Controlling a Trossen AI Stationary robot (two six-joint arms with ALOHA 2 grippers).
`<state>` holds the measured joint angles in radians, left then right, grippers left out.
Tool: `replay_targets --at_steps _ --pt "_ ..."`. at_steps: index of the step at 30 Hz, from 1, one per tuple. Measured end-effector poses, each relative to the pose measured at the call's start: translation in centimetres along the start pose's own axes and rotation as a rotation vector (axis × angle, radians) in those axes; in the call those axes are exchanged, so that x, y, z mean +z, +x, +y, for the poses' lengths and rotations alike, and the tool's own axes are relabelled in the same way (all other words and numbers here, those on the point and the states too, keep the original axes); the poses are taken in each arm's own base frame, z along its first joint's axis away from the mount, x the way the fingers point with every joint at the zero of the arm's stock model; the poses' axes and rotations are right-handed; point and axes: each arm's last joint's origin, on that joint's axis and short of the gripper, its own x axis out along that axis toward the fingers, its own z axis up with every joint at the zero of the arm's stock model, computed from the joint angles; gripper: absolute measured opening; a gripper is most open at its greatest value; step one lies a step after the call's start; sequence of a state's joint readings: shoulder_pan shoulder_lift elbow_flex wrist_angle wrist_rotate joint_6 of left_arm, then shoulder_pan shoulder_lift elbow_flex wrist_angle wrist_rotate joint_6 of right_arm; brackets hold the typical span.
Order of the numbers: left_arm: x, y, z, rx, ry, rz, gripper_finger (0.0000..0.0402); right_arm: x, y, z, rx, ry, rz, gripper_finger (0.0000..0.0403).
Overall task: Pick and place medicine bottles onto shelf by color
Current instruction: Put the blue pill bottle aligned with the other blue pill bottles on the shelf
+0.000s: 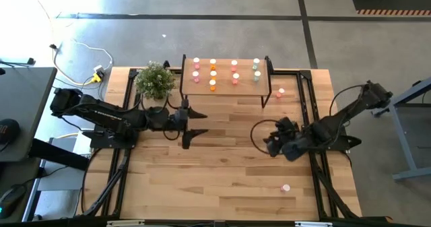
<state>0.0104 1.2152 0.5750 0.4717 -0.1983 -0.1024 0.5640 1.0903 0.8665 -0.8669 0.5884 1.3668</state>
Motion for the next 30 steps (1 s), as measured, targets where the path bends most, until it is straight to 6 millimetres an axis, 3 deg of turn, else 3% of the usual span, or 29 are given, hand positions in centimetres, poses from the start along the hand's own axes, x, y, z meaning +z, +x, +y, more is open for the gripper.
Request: replay_targets --at_steps 17,30 --pt "-0.9 -0.6 -1.7 -0.037 -0.016 0.019 0.0266 -7.2 1.3 0.7 -0.224 0.195 0.193 0.0226" --pt "-1.0 -0.9 -2.8 -0.045 -0.029 0.018 0.0266 -10.2 2.0 -0.8 -0.537 0.239 0.168 0.0226"
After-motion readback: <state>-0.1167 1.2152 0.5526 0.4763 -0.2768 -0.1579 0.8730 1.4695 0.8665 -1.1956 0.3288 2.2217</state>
